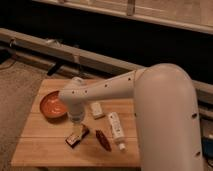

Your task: Push the eraser across the table

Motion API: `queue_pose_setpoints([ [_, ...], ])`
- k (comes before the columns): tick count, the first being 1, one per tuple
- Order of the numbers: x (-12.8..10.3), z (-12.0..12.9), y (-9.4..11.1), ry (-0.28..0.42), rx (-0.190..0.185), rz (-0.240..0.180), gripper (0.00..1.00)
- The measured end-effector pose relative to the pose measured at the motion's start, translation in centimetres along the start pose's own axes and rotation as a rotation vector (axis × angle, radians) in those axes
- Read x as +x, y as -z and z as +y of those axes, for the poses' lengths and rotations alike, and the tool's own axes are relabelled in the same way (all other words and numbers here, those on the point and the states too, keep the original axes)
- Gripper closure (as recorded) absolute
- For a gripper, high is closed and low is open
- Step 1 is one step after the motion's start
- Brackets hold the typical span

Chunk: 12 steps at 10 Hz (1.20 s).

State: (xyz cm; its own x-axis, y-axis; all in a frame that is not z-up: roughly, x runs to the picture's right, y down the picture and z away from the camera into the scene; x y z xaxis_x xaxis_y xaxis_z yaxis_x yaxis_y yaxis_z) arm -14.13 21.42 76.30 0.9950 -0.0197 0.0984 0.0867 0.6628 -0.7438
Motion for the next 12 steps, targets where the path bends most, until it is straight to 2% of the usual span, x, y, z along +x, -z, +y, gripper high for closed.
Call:
queue_pose_setpoints([
  [5,0.0,1.7,-2.1,-0.019,-0.043,0.003,0.20],
  [9,2.2,1.9,-3.3,-0.053,-0.074,0.035,0.20],
  [12,3.1,2.0,-4.3,-0.060,-0.095,0.048,0.20],
])
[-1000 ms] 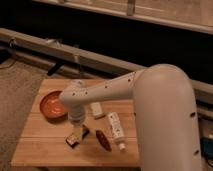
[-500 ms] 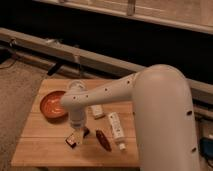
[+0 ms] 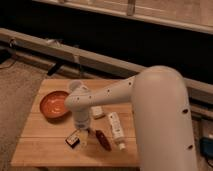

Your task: Push the eraser across the table

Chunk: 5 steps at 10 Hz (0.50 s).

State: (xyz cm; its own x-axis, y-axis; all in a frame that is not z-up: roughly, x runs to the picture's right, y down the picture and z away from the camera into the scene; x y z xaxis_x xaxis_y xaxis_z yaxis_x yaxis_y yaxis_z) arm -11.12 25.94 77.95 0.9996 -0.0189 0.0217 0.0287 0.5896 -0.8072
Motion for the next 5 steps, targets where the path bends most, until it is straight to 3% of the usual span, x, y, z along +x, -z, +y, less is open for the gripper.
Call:
queue_pose_setpoints([
  [5,-0.48,0.80,-0.51,0.026,-0.020,0.006,0.20],
])
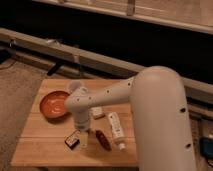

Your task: Push the eraser across the table

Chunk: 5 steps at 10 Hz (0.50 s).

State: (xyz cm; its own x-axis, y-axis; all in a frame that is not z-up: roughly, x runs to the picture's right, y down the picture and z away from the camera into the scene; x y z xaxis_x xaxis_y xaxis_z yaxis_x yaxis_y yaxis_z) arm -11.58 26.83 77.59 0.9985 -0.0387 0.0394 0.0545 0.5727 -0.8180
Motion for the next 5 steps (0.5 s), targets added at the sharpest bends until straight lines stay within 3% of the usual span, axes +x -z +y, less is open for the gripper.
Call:
queue_pose_setpoints([
  [5,-3.6,1.3,0.4,0.091,-0.017,-0.008,0.20],
])
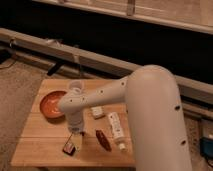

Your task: Push the eraser across the table

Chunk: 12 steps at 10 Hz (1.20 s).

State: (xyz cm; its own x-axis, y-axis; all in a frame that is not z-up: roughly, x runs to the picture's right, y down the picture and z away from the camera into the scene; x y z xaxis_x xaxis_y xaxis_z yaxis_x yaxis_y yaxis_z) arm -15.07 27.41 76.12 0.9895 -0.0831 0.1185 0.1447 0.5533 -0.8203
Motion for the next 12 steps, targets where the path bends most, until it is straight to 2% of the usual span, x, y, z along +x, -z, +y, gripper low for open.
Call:
queue_pose_setpoints([
  [1,-1.0,0.2,-0.1,0.026,-0.012,0.000,0.20],
  [6,-2.6,1.2,-0.7,0.097,-0.072,-0.006,0.20],
  [12,-3.9,3.8,0.2,0.133,-0.117,-0.028,0.20],
])
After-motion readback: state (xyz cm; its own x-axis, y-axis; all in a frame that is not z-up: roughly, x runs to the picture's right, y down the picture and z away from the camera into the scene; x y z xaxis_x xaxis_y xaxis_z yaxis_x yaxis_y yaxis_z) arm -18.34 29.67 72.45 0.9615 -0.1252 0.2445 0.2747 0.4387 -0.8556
